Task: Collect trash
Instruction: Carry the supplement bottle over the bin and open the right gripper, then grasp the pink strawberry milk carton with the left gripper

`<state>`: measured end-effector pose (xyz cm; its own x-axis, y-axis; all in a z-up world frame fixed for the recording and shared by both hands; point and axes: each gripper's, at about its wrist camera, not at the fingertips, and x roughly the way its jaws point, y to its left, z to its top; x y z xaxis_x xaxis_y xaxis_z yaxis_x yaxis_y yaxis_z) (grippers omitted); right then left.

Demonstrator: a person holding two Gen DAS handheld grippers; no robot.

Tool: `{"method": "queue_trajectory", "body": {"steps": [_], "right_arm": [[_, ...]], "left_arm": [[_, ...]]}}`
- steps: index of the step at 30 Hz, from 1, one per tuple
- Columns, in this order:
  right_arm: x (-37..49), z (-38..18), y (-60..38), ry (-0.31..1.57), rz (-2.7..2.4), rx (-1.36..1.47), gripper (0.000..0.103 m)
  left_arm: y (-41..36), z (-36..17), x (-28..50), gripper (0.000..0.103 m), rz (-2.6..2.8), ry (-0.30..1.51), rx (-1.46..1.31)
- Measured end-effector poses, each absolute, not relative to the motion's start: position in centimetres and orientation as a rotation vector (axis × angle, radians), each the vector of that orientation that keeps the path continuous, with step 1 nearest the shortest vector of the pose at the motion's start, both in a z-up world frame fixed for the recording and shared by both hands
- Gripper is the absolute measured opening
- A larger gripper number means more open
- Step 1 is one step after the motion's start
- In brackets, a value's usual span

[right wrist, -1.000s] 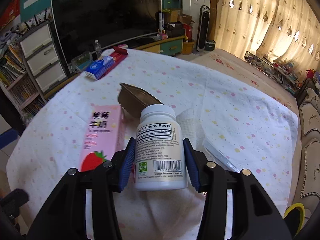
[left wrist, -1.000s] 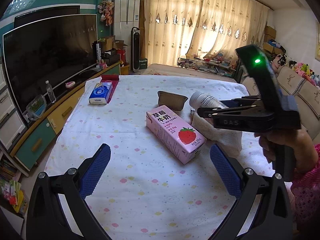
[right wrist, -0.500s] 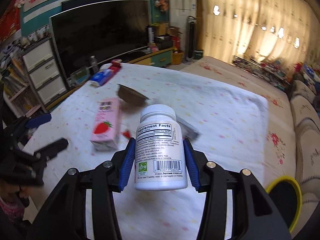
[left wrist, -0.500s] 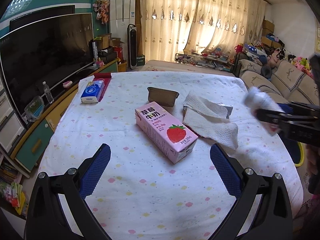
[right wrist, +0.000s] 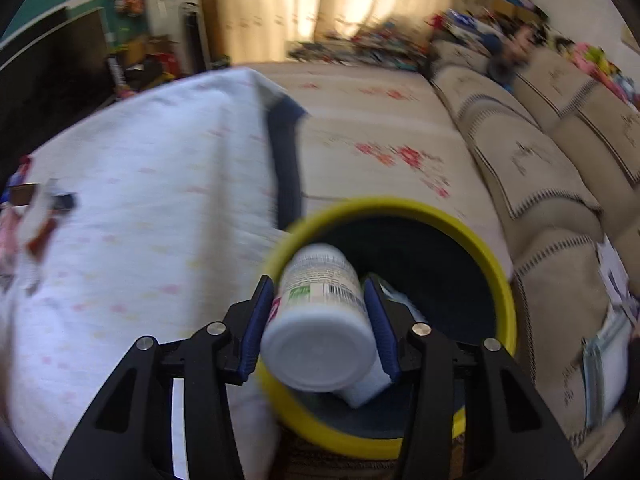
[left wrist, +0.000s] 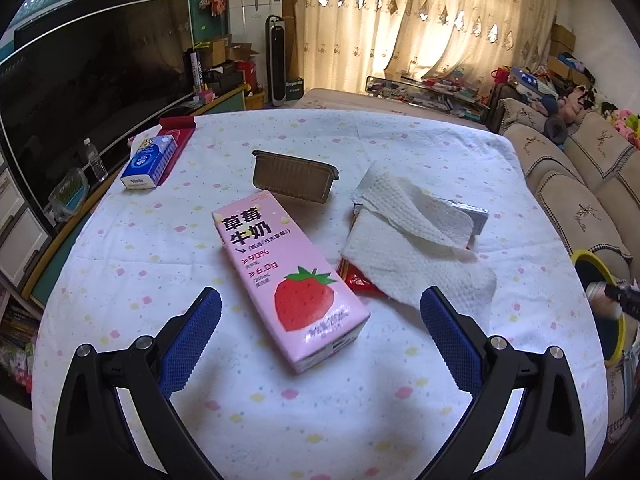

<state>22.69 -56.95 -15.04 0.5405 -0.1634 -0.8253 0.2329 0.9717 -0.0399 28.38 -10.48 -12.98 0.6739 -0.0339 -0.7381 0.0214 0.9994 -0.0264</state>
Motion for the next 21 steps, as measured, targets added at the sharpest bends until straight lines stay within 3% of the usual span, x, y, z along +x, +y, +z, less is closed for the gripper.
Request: {"method": "queue_trajectory", "body": {"steps": [7, 19, 21], "right_arm": [[24.5, -20.1, -60.2, 1.079, -0.331, 0.105, 0.042], [22.1, -17.1, -59.2, 0.981, -0.295, 0.098, 0.042], [22.0, -16.8, -59.0, 0.98, -0.288, 0.097, 0.042]], "left_arm": [[-10.8, -14.4, 30.8, 0.098, 0.004, 0.878, -0.026], [-9.6, -15.9, 32.9, 0.098, 0.039, 0.907, -0.052], [-9.0, -16.1, 33.2, 0.093, 0.046, 0.91, -0.057]]}}
